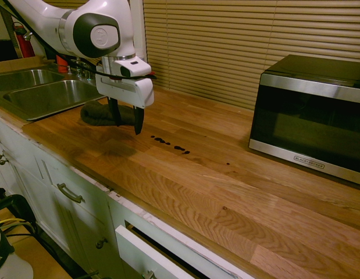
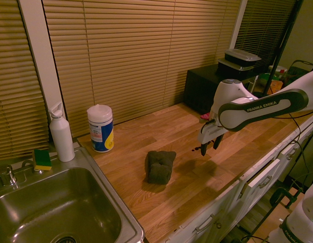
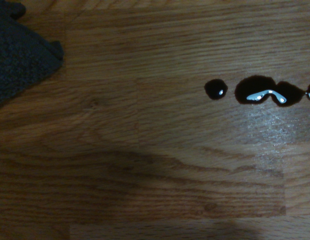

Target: Clear the spill

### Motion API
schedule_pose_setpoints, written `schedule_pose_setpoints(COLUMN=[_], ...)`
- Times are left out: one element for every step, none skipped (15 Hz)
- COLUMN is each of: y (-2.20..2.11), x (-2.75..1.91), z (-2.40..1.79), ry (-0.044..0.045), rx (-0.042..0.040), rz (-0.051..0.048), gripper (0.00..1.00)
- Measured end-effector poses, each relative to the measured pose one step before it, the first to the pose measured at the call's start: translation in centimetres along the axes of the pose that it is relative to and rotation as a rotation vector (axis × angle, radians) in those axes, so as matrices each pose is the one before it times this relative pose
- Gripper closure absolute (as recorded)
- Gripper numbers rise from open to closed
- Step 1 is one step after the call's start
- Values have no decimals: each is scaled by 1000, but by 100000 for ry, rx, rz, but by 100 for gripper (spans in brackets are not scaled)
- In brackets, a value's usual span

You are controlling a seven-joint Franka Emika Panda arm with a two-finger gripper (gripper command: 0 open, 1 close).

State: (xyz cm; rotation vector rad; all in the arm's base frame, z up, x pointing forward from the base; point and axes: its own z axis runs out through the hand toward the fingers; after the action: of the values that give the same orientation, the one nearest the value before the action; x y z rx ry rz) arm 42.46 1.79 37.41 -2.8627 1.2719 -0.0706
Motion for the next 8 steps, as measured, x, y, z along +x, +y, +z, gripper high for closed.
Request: schedule_pose_setpoints(y=[-26,-177,-466,-717,-957,-1105,-1191,-1239], x=[-4,-89,-255,-484,-723,-975,-1251,-1400], z=[72,-35,-214,-359,-475,-417,-367,-229], ry=[-228,-584,-464,-446,-32,538,928,852], rx=[111,1288,2308,2164,2416,2360,1766,1277], rz=[176,1033,1288,1552,1996,2064,1888,1632], gripper=[0,0,0,0,0,0,0,0])
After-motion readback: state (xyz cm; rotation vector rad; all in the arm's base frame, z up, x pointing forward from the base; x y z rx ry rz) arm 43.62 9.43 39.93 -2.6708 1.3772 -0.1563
